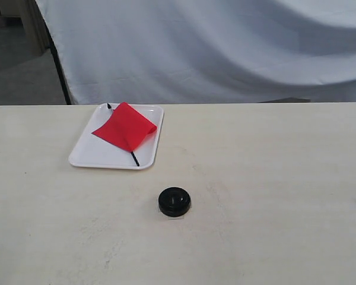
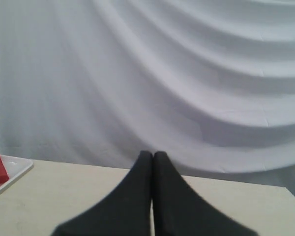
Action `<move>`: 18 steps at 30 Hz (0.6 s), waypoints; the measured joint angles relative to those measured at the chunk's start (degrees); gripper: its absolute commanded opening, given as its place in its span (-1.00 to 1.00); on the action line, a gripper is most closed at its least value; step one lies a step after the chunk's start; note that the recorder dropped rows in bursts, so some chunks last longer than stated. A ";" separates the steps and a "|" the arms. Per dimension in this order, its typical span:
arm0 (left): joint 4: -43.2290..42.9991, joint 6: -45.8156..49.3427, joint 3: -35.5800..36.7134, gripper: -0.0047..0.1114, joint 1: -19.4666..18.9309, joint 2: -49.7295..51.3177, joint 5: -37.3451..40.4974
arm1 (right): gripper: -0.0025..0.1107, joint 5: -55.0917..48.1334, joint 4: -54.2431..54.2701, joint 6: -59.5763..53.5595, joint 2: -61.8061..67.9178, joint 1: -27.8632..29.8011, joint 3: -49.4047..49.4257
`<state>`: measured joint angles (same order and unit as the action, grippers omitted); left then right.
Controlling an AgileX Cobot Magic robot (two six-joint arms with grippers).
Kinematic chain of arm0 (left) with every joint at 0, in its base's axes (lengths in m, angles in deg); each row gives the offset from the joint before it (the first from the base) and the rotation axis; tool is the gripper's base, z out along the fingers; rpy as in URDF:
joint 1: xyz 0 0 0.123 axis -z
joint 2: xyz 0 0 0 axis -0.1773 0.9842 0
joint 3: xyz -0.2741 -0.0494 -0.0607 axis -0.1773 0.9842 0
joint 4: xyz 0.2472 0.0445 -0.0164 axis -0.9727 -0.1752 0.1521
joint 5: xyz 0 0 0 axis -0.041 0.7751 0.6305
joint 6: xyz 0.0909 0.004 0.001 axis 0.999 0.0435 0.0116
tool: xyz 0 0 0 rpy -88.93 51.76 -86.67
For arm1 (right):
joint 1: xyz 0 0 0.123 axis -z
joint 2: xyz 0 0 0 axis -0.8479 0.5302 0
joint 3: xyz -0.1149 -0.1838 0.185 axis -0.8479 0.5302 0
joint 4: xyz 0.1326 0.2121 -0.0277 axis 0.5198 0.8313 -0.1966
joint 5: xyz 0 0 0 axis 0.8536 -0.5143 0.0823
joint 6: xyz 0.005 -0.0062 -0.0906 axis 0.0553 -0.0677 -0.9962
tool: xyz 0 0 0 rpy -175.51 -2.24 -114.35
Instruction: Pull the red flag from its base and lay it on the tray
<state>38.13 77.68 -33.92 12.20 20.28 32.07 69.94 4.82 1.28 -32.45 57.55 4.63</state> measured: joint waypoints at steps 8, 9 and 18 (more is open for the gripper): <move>0.00 0.00 0.00 -0.92 0.00 0.00 0.00 | -0.96 2.36 0.00 0.00 0.00 0.00 6.69; 0.00 0.00 0.00 -0.92 0.00 0.00 0.00 | -0.96 3.75 0.00 0.00 0.00 0.00 8.14; 0.00 0.00 0.00 -0.92 0.00 0.00 0.00 | -0.96 9.89 0.00 0.00 0.00 0.00 11.51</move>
<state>38.13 77.68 -33.92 12.20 20.28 32.07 79.82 4.82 1.28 -32.45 57.55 16.14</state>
